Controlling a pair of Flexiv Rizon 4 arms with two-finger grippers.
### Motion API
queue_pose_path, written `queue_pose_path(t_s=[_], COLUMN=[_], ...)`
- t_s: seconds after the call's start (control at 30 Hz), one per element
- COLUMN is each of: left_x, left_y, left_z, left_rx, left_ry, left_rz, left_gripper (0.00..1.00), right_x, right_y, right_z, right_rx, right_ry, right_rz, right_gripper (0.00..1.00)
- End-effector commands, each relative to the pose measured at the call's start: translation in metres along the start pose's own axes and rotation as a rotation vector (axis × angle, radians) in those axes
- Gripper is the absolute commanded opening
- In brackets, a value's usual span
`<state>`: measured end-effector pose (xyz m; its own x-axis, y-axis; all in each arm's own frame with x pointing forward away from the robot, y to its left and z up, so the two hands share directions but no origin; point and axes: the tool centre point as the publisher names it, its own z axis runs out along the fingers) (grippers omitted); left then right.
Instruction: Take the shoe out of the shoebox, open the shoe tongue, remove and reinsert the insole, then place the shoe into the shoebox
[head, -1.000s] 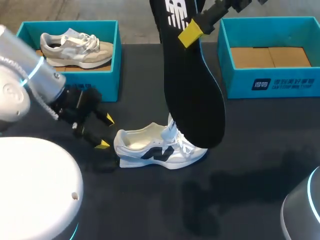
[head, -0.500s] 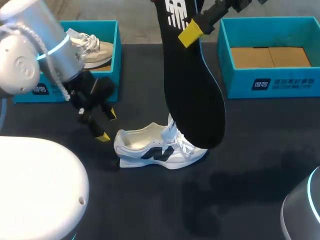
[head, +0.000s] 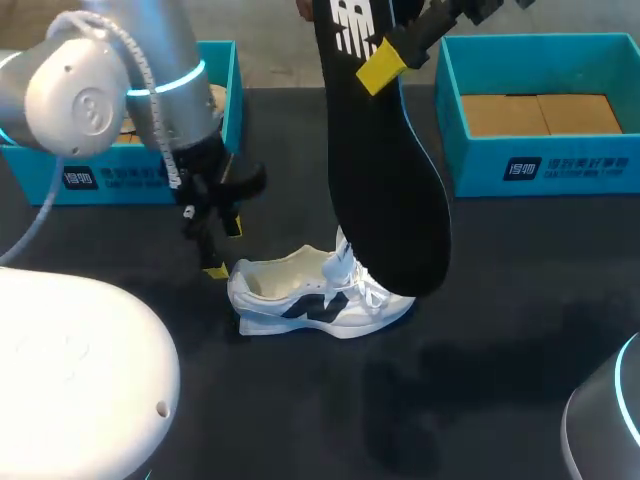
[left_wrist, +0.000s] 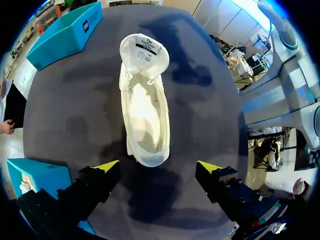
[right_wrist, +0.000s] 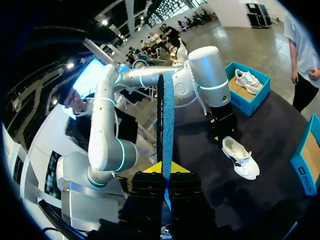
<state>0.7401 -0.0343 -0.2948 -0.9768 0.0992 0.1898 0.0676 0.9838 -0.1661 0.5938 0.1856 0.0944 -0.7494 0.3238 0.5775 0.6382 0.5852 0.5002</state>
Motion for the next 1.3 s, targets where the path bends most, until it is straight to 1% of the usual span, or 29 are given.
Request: queue_pose_path(t_s=[0.03,0.17,0.93,1.07,1.23,1.3], left_x=[-0.002,-0.002,-0.006,-0.009,-0.015,-0.021], left_y=[-0.007,-0.01,-0.013,-0.02,-0.039,-0.048], left_z=[0.002,0.003,0.003,0.001,0.0,0.002], left_rx=[-0.055,-0.055,-0.044,-0.029,-0.009,-0.006], left_ry=[-0.003,-0.012,-0.015,-0.029,-0.035,-0.063], left_rz=[0.006,0.016,0.023,0.02,0.036,0.029], left_gripper=[1.0,1.0,1.0,1.0,1.0,1.0], right_x=[0.0,0.0,0.0,0.0,0.0,0.0], right_y=[0.002,0.002,0.002,0.002,0.002,0.002], right_z=[0.001,0.001,0.001,0.001,0.001,0.001], right_rx=[0.003,0.003,0.003,0.003,0.003,0.003], right_ry=[-0.001,-0.001,-0.001,-0.001,-0.001,-0.001], right_rz=[0.002,0.002,0.002,0.002,0.002,0.002], right_gripper=[0.0,0.0,0.0,0.0,0.0,0.0])
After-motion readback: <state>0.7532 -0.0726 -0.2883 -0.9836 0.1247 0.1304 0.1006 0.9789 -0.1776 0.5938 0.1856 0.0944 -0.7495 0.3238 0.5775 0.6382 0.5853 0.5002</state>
